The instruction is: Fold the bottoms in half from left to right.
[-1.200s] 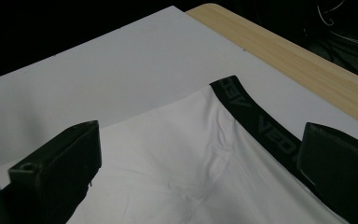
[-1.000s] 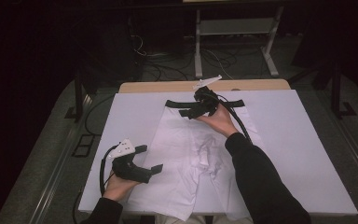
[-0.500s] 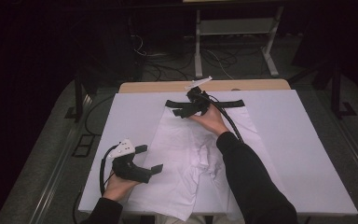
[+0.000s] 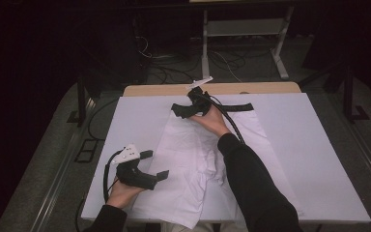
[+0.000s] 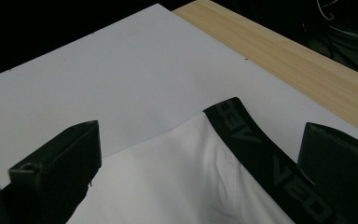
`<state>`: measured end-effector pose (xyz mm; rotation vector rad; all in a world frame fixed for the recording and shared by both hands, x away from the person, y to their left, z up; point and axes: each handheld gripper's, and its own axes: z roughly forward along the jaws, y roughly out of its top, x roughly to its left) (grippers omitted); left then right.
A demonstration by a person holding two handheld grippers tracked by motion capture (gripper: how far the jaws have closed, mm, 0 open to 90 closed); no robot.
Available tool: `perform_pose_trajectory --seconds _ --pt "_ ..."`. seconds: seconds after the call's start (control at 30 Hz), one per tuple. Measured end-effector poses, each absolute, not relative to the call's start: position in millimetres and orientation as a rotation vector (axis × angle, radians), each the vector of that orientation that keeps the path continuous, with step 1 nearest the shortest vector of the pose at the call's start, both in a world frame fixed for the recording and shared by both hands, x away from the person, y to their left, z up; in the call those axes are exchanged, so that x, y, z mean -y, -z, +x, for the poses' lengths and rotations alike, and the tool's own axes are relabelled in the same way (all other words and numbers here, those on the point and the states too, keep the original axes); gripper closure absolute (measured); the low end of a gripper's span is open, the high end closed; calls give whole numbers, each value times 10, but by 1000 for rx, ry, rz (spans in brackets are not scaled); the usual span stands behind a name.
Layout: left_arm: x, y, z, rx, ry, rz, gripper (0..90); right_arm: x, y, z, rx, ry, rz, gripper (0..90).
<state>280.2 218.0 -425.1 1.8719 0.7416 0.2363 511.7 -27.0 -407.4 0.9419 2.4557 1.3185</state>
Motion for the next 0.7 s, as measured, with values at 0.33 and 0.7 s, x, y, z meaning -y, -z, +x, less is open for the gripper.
perform_pose_trajectory --seconds 0.33,0.7 --pt "-2190 4252 2793 -741 -236 1875 0 113 4122 5233 -2461 -1305 933 0" --pt "-2210 4248 2777 -742 -230 1864 0 -121 4222 5342 -2466 -1283 947 0"
